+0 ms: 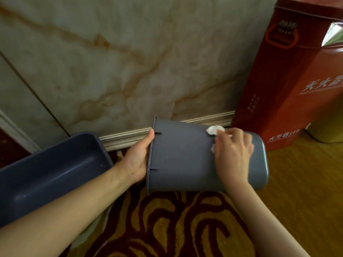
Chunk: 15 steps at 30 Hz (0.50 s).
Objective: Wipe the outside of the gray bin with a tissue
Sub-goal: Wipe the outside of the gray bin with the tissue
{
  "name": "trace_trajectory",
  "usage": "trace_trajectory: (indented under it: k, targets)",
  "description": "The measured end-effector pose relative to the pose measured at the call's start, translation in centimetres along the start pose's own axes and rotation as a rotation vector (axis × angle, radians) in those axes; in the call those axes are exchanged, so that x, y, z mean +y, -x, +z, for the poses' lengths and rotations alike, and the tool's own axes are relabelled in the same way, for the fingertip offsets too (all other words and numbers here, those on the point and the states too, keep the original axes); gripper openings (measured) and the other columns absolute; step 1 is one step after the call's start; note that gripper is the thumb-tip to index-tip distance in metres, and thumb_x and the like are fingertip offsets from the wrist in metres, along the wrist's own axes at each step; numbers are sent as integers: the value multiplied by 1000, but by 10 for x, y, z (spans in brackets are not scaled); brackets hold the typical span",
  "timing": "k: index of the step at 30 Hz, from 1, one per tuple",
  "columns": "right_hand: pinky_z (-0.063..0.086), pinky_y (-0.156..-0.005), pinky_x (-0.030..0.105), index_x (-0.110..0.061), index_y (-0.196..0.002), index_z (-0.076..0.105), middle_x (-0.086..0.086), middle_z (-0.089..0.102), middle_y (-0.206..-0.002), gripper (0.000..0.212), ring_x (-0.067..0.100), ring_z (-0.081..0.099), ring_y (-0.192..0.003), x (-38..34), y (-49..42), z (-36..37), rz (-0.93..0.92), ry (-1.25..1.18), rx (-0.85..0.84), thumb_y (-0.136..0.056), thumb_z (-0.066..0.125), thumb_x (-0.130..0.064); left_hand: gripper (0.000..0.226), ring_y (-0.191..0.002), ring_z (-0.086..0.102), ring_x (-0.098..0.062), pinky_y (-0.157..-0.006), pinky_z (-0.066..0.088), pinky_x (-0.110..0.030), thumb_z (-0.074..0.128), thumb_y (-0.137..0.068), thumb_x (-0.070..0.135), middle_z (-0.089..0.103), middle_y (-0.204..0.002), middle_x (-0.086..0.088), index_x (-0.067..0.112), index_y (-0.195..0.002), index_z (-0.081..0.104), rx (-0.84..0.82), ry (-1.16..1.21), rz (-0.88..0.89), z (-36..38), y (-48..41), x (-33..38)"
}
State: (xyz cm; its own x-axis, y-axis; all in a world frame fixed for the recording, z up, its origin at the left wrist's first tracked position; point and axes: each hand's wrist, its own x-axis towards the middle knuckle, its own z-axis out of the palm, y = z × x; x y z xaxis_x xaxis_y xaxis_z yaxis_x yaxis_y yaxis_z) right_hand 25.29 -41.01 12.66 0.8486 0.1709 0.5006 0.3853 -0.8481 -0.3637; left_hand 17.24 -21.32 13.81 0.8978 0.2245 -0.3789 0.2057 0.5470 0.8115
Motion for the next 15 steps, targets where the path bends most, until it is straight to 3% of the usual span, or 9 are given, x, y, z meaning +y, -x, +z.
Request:
trace_trajectory:
  k: [2,5,8,11,13,15]
  targets:
    - [39,-74,46,3,-98,63,24,57,-103,16,42,48,-92,19,-4,-5,84,-76,44,-84,58,-3,43,-83,73,-23,-59,59,-33,42,-92,46,77,-94,-8,13,-101,68,-10,12,-11,0,0,0]
    - [40,-75,36,7,-94,64,24,57,-98,13,39,52,-92,12,-12,-13,98,-259,109,-88,54,1,41,-83,73,-23,-58,59,-33,43,-92,46,77,-93,-7,14,-103,67,-12,4,-11,0,1,1]
    - [43,-78,37,3,-95,66,23,60,-100,18,38,53,-92,-35,-23,-9,-169,-339,75,-79,59,7,40,-82,73,-20,-58,59,-30,43,-92,45,77,-91,-5,16,-101,68,-7,-5,4,0,2,0]
    - [39,-79,41,-4,-108,65,17,60,-111,31,37,50,-97,-85,-29,8,-473,-247,-124,-80,53,4,39,-77,74,-18,-56,58,-27,42,-93,43,77,-86,-5,15,-96,69,-13,31,33,1,2,-2]
    - [33,-77,39,-9,-116,61,11,60,-115,35,34,47,-101,-90,-29,18,-514,-163,-168,-84,50,-1,38,-76,74,-18,-55,58,-27,41,-94,41,78,-85,-5,15,-97,68,-13,49,34,2,2,-1]
    - [33,-76,39,-9,-113,63,11,63,-111,35,35,48,-100,-71,-28,20,-419,-151,-131,-82,50,0,39,-76,74,-19,-56,58,-29,42,-94,43,78,-85,-5,15,-97,68,-6,44,-1,3,1,1]
